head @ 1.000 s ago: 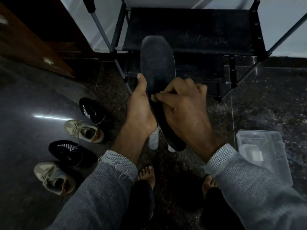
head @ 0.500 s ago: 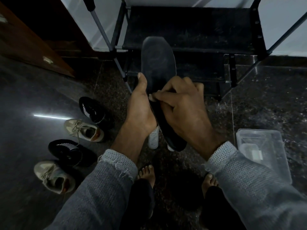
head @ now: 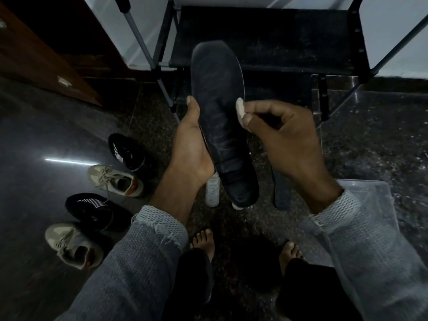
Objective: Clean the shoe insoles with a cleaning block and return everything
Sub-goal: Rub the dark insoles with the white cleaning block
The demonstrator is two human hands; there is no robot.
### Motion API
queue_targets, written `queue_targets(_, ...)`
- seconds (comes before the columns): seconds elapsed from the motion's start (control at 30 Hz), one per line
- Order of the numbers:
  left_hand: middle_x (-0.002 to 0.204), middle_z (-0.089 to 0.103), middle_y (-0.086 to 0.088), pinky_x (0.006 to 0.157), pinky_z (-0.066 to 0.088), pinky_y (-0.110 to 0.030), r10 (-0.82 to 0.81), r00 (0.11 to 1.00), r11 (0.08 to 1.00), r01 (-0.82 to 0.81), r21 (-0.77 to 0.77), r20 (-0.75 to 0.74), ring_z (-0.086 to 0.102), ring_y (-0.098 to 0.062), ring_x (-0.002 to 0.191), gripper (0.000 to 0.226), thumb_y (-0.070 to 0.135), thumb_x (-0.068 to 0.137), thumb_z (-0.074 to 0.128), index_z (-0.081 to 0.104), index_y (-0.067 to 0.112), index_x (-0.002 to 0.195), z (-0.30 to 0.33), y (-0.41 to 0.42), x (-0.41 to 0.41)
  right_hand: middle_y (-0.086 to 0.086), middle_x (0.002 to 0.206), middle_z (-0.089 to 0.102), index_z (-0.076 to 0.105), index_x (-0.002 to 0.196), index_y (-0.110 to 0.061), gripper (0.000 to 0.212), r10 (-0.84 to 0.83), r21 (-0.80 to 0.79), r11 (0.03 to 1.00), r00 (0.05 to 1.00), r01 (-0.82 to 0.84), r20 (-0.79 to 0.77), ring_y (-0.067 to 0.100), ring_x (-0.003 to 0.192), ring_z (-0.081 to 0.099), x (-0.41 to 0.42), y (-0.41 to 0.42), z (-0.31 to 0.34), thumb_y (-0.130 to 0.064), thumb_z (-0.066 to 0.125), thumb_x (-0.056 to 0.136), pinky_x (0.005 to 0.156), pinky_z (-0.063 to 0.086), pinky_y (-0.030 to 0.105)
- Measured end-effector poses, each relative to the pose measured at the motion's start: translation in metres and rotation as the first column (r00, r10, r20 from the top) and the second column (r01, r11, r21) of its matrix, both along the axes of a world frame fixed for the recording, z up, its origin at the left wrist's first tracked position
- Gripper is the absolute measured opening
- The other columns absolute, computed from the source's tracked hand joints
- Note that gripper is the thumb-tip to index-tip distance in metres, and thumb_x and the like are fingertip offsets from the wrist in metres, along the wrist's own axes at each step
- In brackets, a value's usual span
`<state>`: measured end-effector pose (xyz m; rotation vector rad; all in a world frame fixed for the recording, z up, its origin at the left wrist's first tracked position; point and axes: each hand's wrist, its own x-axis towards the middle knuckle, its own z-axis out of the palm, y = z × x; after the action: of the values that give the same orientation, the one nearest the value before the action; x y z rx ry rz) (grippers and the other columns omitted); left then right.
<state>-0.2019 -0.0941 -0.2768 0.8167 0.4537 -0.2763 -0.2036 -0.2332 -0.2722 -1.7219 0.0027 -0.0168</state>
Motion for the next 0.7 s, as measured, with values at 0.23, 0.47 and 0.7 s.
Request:
queue_targets(0.23, 0.105, 0.073, -0.013, 0.078, 0.06, -0.037, -0.004, 1.0, 0.999, 0.004, 0.033, 0.007, 0.071, -0.025, 0.093, 0.059, 0.054, 0.1, 0.03, 0.062, 0.009, 0.117, 0.0015, 0.0015, 0.0007, -0.004, 0.085, 0.073, 0.074, 0.093, -0.007, 0.01, 0.095, 0.045, 0.995, 0.993, -0.091, -0.073, 0.003, 0.076, 0.07, -0.0041, 0.0012, 0.0026, -0.003, 0.068, 0.087, 0.064, 0.051, 0.012)
queue_targets(0.47, 0.111, 0.07, -0.011, 0.094, 0.053, -0.036, -0.083, 0.996, 0.993, 0.081, 0.081, 0.023, 0.066, -0.023, 0.102, 0.06, 0.054, 0.1, 0.031, 0.061, 0.007, 0.123, 0.0001, -0.0041, -0.0029, -0.006, 0.087, 0.073, 0.073, 0.096, -0.008, 0.012, -0.021, 0.06, 0.998, 0.999, 0.023, -0.039, 0.003, 0.078, 0.07, -0.0006, 0.0033, 0.0005, -0.003, 0.067, 0.087, 0.07, 0.053, 0.014)
queue_targets(0.7, 0.124, 0.065, -0.016, 0.098, 0.051, -0.042, -0.083, 0.997, 0.994, 0.083, 0.066, 0.003, 0.062, -0.03, 0.115, 0.062, 0.055, 0.099, 0.035, 0.057, 0.007, 0.13, -0.006, -0.0063, -0.003, -0.005, 0.098, 0.067, 0.073, 0.103, -0.017, 0.015, 0.009, -0.347, 0.937, 0.989, 0.043, 0.148, 0.001, 0.087, 0.063, -0.0053, 0.0081, -0.0062, -0.014, 0.067, 0.09, 0.078, 0.05, 0.014)
